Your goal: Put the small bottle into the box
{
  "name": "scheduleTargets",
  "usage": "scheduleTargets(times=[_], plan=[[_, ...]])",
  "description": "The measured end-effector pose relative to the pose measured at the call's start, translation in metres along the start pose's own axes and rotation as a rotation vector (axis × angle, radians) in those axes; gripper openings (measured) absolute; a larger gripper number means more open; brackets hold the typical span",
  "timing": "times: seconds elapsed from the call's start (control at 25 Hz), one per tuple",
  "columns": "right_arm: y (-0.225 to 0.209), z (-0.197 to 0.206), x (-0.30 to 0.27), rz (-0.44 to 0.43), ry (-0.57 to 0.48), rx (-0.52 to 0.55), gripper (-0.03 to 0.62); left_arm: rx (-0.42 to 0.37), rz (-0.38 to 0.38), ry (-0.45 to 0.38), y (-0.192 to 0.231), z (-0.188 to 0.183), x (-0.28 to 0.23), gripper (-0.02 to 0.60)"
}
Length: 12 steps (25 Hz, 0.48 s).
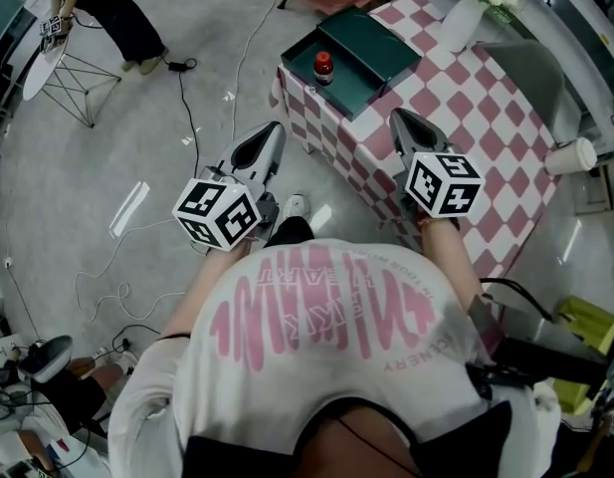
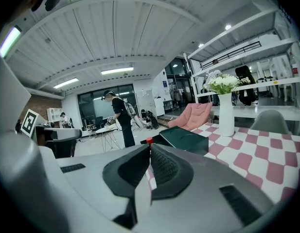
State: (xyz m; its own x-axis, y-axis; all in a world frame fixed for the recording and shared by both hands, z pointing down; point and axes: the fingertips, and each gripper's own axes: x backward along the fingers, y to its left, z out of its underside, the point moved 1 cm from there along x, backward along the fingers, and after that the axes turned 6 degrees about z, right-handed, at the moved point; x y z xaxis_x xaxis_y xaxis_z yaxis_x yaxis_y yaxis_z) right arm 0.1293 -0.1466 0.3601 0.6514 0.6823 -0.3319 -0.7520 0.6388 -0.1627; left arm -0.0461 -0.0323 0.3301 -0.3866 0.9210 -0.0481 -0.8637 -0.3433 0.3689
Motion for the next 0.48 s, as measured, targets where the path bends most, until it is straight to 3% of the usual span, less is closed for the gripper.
scheduleTargets(times=[0.48], plan=[[-0.008, 0.02, 0.022, 0.018, 0.017, -0.005, 0.012, 0.01, 0.014, 0.009, -0.017, 0.014, 0.005, 0.008]])
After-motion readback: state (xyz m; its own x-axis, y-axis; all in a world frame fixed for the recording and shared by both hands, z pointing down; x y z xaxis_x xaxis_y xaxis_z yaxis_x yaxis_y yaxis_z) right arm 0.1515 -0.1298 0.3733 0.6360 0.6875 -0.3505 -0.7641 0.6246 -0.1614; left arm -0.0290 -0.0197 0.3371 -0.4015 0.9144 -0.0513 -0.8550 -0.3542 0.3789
